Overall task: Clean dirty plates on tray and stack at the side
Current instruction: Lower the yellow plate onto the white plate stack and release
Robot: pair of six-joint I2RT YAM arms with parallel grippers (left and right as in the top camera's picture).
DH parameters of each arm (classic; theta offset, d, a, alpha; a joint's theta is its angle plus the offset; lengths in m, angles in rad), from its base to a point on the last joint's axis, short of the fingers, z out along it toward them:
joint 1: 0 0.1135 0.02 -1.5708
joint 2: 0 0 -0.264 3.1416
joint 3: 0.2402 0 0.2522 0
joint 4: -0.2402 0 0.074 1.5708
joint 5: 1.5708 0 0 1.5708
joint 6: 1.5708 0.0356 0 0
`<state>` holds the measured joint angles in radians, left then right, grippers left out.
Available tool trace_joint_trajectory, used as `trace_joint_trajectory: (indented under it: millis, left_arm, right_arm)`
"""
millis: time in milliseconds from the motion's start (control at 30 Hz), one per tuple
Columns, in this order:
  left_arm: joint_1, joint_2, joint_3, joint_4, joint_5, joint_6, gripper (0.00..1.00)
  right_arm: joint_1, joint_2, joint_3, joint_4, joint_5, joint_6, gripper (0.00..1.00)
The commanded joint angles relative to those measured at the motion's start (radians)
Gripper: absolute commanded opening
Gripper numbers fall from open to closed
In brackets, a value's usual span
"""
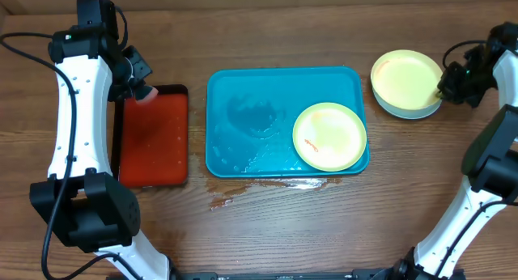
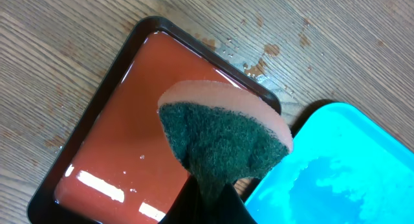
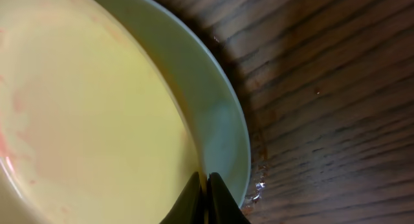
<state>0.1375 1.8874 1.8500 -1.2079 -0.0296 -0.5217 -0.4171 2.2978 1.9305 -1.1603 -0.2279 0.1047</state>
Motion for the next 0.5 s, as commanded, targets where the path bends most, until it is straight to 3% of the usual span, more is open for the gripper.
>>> trace_joint_trajectory:
  millis: [0, 200, 300, 467]
  left_arm:
    - [0.000, 0.006, -0.005, 0.004, 0.001, 0.009, 0.04]
    - [0.000, 0.006, -0.004, 0.004, 0.001, 0.009, 0.04]
    - [0.000, 0.006, -0.004, 0.005, 0.001, 0.009, 0.04]
    - [0.000, 0.006, -0.004, 0.004, 0.001, 0.009, 0.04]
  right_arm:
    - [0.003, 0.004, -0.016, 0.011, 0.003, 0.019, 0.04]
    - [0.003, 0.002, -0.006, -0.021, -0.001, 0.026, 0.09]
    - [0.000, -0.007, 0.025, -0.063, -0.001, 0.026, 0.18]
    - [0.006, -0.051, 0.094, -0.130, -0.002, 0.026, 0.45]
